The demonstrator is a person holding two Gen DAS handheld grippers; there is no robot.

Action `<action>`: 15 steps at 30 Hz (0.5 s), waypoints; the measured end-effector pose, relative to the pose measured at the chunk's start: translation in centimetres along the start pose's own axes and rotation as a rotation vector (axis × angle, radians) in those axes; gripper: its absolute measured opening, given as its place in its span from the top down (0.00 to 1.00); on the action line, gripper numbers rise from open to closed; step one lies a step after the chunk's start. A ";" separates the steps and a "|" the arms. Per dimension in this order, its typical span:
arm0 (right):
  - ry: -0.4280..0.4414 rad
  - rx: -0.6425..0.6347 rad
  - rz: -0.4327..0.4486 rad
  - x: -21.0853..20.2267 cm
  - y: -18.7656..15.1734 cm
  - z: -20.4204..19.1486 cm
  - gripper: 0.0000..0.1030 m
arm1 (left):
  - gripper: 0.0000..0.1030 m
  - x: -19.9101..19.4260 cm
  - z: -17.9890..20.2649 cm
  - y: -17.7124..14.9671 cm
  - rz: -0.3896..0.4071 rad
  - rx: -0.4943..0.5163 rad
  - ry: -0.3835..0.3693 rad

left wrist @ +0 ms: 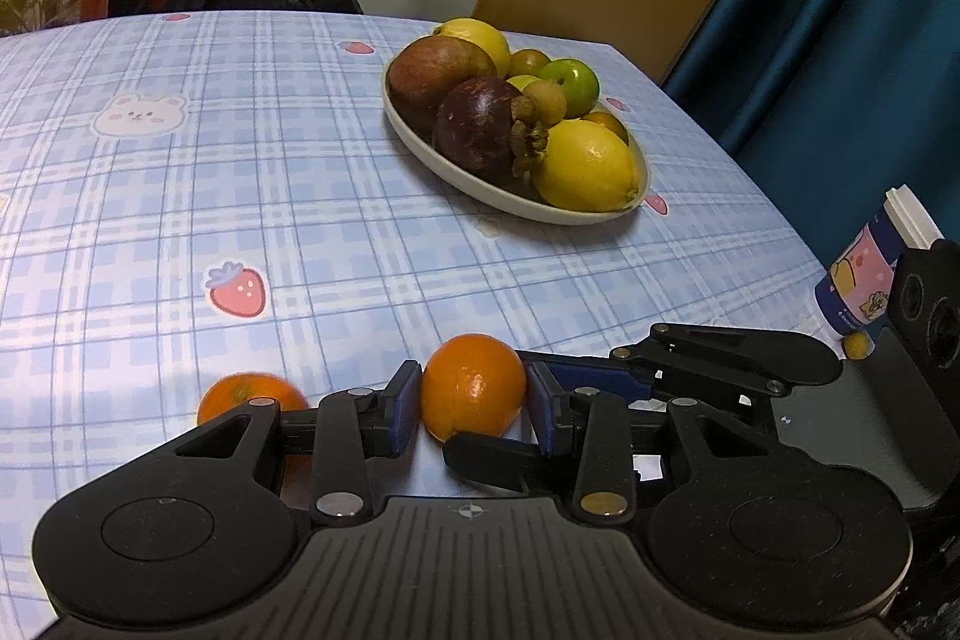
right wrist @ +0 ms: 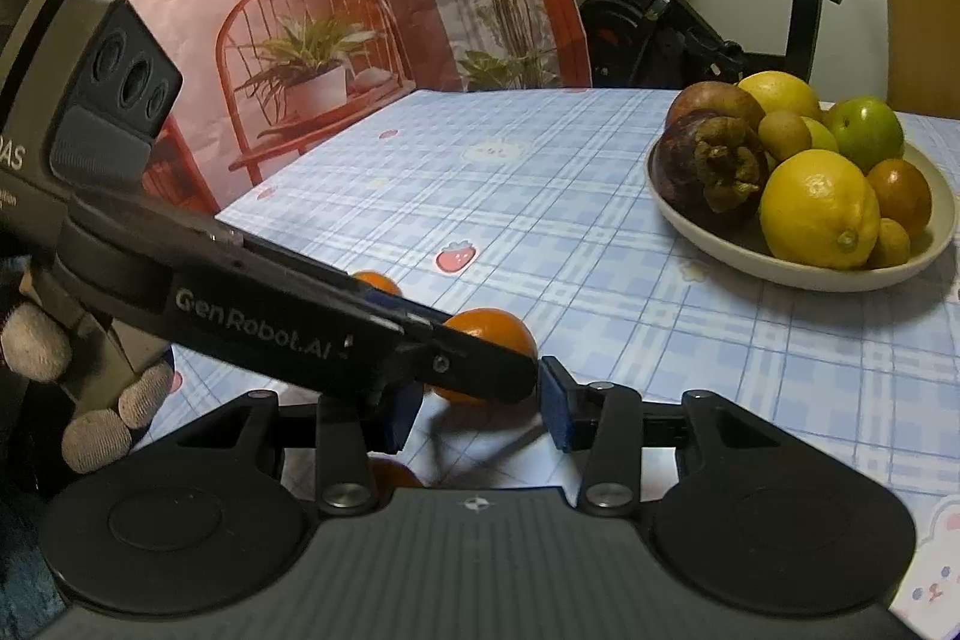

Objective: Organize fruits
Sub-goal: 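Close the left tool around the orange and lift it, then carry the orange onto the plate and open the left tool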

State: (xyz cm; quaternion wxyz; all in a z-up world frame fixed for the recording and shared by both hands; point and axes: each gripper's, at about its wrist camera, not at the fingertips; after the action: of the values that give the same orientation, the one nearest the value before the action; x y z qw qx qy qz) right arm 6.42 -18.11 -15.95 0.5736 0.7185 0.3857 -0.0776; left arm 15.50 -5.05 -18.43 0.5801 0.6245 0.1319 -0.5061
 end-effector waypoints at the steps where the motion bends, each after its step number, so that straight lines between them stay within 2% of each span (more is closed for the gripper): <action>1: -0.001 0.004 0.004 -0.1 0.0 0.1 0.57 | 0.61 -0.1 0.1 0.1 0.002 0.006 0.000; 15: -0.026 0.057 0.105 -2.3 0.3 1.4 0.57 | 0.61 -0.1 3.1 2.3 0.024 0.084 0.021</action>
State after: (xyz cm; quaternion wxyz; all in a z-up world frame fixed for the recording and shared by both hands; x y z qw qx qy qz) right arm 5.51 -20.47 -14.87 0.5613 0.7525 0.3379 -0.0676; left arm 15.68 -8.29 -16.44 0.5580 0.6551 0.1090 -0.4976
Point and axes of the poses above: each gripper's, at about its wrist camera, not at the fingertips, and x roughly the way its jaws point, z to its right, y to its top, and after that the axes turned 9 degrees about y, right-handed
